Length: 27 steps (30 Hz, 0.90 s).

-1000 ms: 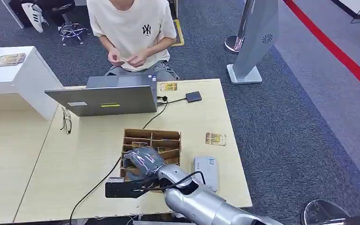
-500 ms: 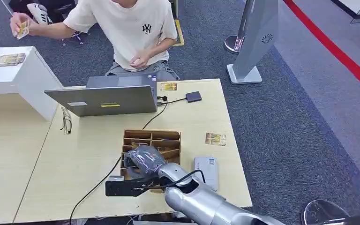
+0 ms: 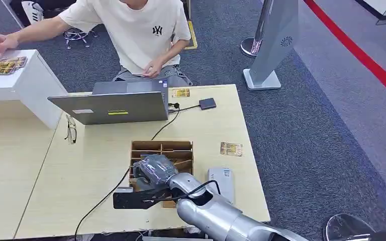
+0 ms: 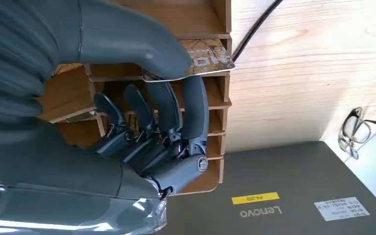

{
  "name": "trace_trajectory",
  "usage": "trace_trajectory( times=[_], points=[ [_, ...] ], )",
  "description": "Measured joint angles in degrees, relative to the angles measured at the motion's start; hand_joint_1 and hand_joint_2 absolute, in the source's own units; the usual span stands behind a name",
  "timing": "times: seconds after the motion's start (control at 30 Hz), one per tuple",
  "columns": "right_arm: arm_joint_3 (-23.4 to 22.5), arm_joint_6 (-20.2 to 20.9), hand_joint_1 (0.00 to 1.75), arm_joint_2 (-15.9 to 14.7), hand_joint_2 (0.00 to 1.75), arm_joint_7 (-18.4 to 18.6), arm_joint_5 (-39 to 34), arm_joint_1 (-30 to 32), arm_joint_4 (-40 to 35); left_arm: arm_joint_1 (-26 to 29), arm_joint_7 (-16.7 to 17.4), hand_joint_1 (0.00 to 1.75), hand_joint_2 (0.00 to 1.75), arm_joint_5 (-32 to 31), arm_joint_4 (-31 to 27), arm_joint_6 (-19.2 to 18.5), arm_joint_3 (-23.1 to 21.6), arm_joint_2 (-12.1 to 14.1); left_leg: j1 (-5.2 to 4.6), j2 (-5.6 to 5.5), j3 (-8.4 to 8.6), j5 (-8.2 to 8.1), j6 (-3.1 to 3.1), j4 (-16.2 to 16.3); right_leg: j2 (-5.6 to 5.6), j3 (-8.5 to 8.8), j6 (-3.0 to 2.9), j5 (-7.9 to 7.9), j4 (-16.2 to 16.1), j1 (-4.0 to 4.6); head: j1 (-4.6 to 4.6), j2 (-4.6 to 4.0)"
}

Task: Pass the card to the sensor for recognition and then transmit it.

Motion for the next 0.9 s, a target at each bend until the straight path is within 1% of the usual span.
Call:
trace_trajectory(
  times=[0.23,0.37,0.43,0.53,0.6,0.67,0.8,0.9],
  points=[
    [-0.9,-0.2,1.45,0.0,1.75,-0.1,-0.4,0.0,-0.2,0.0,-0.3,0.00,0.00,0.0,0.0,0.0,0.0,0.0,0.00,0.00,0.00,0.00,0.00,0.0,0.00,0.00,0.00,0.00,0.0,0.00,0.00,0.00],
    [-1.9,-0.4,1.48,0.0,1.75,0.0,-1.2,0.1,-1.3,0.0,-0.3,0.00,0.00,0.0,0.0,0.0,0.0,0.0,0.00,0.00,0.00,0.00,0.00,0.0,0.00,0.00,0.00,0.00,0.0,0.00,0.00,0.00],
    [-2.6,-0.6,1.47,0.0,1.75,0.0,-1.3,0.1,-2.1,0.0,-0.3,0.00,0.00,0.0,0.0,0.0,0.0,0.0,0.00,0.00,0.00,0.00,0.00,0.0,0.00,0.00,0.00,0.00,0.0,0.00,0.00,0.00],
    [-3.9,-1.0,1.43,-0.2,1.75,0.0,-2.1,0.2,-4.0,0.0,-0.3,0.00,0.00,0.1,0.0,0.0,0.0,0.0,0.00,0.00,0.00,0.00,0.00,0.0,0.00,-0.01,0.00,0.00,0.0,0.00,0.00,0.00],
    [-4.5,-1.1,1.45,-0.5,1.75,0.0,-2.2,0.2,-5.2,0.0,-0.2,0.00,0.00,0.1,0.0,0.0,0.0,0.0,0.00,0.00,0.00,0.00,0.00,0.0,0.00,-0.01,0.00,0.00,0.0,0.00,0.00,0.00],
    [-5.4,-1.2,1.41,-0.8,1.75,0.0,-2.3,0.3,-6.6,0.0,-0.2,0.00,0.00,0.1,0.0,0.0,0.0,0.0,0.00,0.00,0.00,0.00,0.00,0.0,0.00,-0.01,0.00,0.01,0.0,0.00,0.00,0.00],
    [-7.0,-1.2,1.43,-1.2,1.75,0.2,-2.4,0.6,-9.2,0.1,-0.2,0.00,0.00,0.1,0.0,0.0,0.0,0.0,0.00,0.00,0.00,0.00,0.00,0.0,0.00,-0.01,0.00,0.01,0.0,0.00,0.00,0.00],
    [-8.2,-1.3,1.40,-1.5,1.75,0.2,-3.4,0.8,-11.1,0.1,-0.2,0.00,0.00,0.1,0.0,0.0,0.0,0.0,0.00,0.00,0.00,0.00,0.00,0.0,0.01,-0.01,0.00,0.01,0.0,0.00,0.00,0.00]
  ],
)
